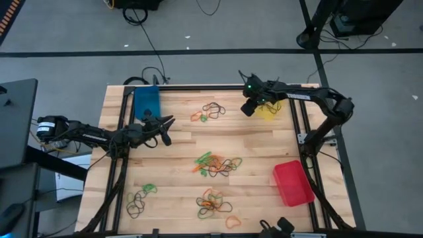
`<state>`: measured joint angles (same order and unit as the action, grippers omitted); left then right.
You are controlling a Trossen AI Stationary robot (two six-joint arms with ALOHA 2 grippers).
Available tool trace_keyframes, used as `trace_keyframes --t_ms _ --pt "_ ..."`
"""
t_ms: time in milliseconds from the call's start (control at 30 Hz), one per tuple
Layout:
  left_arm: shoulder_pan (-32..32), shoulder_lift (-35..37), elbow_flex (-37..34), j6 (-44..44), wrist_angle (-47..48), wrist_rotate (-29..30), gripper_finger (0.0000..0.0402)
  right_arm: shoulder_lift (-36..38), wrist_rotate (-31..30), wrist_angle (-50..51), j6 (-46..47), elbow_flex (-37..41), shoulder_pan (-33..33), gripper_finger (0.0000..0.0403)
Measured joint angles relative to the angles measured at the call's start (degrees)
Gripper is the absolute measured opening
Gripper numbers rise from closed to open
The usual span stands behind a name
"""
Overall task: Sort rubber bands into baskets
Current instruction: Put the brown rubber band into the yellow bin
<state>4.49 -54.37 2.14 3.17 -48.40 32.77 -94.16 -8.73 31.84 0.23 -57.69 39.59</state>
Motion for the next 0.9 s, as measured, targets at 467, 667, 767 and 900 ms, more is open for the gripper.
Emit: trace_keyframes --t_ms 467,667,767,900 --pt "0.0 0.0 0.0 0.0 0.2 0.0 0.0078 7.3 0.0 13.8 2.6 -2.3 -3.2 0.0125" --pt "0.0 0.0 0.0 0.4 0.1 0.0 0.0078 1.6 5.9 -3.4 1.6 -2.0 -6.4 0.0125" --pt "0.0 0.0 0.0 0.5 0.0 0.0 0.0078 -2.8 7.6 -9.0 1.4 -2.8 -8.0 0.0125" --pt "0.0 0.0 0.0 0.3 -0.1 0.1 0.0078 -8.7 9.6 -10.6 -0.7 -6.1 -10.3 0.0125"
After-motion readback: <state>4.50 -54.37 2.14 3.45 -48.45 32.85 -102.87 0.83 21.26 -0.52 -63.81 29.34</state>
